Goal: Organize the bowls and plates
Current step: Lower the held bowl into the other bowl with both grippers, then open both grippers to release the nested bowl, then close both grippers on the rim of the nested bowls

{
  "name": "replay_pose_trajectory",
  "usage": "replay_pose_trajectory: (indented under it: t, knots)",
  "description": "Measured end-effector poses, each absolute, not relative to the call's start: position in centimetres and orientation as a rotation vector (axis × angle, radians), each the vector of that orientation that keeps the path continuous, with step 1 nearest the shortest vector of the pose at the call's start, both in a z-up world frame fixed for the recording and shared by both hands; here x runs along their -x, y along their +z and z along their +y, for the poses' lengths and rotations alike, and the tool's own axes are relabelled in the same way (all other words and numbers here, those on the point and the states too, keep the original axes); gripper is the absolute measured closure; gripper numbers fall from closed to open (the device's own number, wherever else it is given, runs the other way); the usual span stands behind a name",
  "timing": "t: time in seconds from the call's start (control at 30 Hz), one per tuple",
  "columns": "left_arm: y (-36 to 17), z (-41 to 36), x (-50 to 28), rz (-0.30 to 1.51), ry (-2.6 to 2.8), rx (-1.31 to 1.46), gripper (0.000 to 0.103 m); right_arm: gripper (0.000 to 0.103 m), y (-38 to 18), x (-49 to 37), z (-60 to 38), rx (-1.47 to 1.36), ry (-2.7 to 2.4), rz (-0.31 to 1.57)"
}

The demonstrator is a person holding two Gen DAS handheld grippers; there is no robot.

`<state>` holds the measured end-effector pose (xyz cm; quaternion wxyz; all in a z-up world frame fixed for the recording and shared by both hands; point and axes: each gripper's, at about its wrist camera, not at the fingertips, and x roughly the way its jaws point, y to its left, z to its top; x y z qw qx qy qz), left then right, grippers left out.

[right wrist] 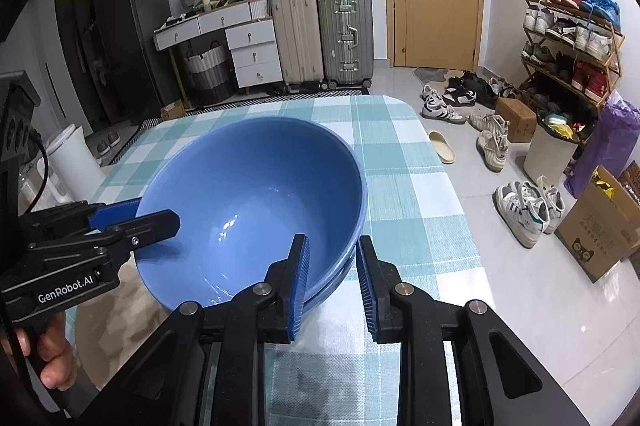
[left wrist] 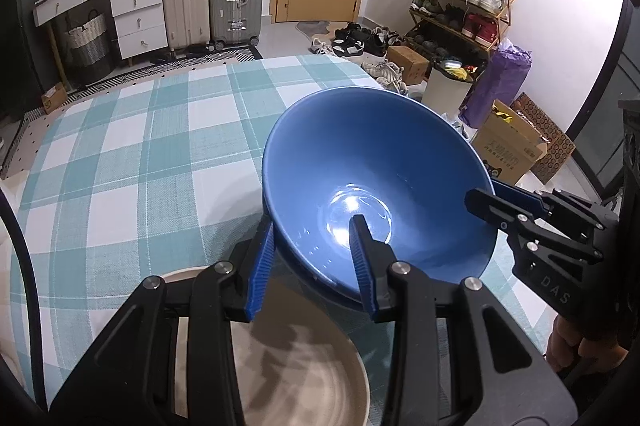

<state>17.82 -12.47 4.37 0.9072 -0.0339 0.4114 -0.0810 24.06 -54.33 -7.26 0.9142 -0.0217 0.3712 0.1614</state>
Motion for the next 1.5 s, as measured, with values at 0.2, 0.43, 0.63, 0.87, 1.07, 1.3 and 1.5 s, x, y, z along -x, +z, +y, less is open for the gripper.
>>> replay_pose_trajectory:
  t: [0.2,0.43,0.63,0.87,1.07,1.3,1.5]
  knots:
    - [3.7,-12.4,-18.2,0.864,-0.154,0.055,0.070,0.079,-7.5,-24.4,-54.2,0.049,0.342,0.768]
    - [3.4,-12.4,-18.4,0.864,-0.152,0.039,0.070,0.077,-8.0,-24.6,-54.2,0.060,0.339,0.769]
    - [3.1,-12.3,-18.5,0.877,-0.146,0.032,0.070,0.076,-8.3,-24.3,-54.0,0.082,0.332,0.767]
    - [2.6,-12.1,-18.6,0.897,-0.149,0.040,0.068,0.066,-8.5,-24.0,-54.0,0.081,0.353,0.771]
    - [2.6,-11.3,-18.6,0.903,-0.134,0.067,0.050,0.046,-8.5,-23.9,-54.0,0.075,0.362,0.773]
    - [3.0,-10.4,-18.5,0.889,-0.112,0.083,0.025,0.019,-8.2,-23.7,-54.9,0.032,0.350,0.760]
    - [3.0,-10.0,-18.9,0.892,-0.105,0.098,0.012,0.008,-8.5,-24.3,-56.3,-0.036,0.329,0.770]
